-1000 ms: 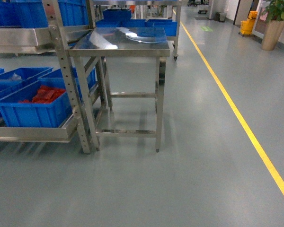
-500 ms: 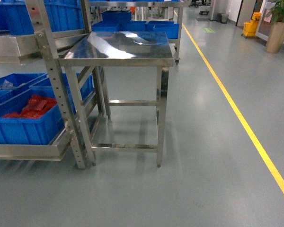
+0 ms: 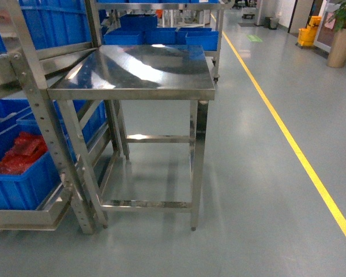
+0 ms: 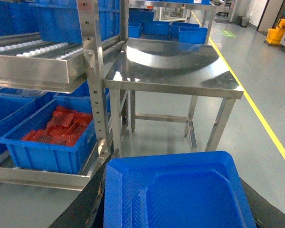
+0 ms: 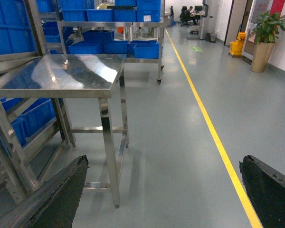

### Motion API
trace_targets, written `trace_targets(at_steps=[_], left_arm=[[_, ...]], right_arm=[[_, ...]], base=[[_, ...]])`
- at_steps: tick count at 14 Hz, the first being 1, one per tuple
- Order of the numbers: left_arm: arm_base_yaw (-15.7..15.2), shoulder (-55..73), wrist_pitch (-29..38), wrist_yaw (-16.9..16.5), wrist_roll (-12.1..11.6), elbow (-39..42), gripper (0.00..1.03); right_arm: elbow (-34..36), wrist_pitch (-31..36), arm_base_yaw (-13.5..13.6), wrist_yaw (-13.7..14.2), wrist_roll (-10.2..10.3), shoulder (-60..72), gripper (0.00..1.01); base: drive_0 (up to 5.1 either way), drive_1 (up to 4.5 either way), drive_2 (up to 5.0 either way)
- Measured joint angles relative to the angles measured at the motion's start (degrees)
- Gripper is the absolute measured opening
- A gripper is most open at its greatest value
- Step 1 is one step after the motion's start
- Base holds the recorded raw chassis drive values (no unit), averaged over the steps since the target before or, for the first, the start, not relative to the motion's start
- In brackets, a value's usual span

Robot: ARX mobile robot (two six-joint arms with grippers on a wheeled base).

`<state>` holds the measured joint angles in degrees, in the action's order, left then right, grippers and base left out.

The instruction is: Pick blue part to blue bin on bottom shelf

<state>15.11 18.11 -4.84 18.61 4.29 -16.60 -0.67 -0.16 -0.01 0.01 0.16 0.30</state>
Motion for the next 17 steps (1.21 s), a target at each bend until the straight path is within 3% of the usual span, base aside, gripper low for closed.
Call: trace_targets(at_steps=[17], left_arm=[[0.00,0.04,0.09,-0.42,0.00,0.00,0.44]], right_arm=[[0.00,-0.15,0.00,0.07,0.00,0.00,0.98]], base=[[0.1,4.11,-3.9]])
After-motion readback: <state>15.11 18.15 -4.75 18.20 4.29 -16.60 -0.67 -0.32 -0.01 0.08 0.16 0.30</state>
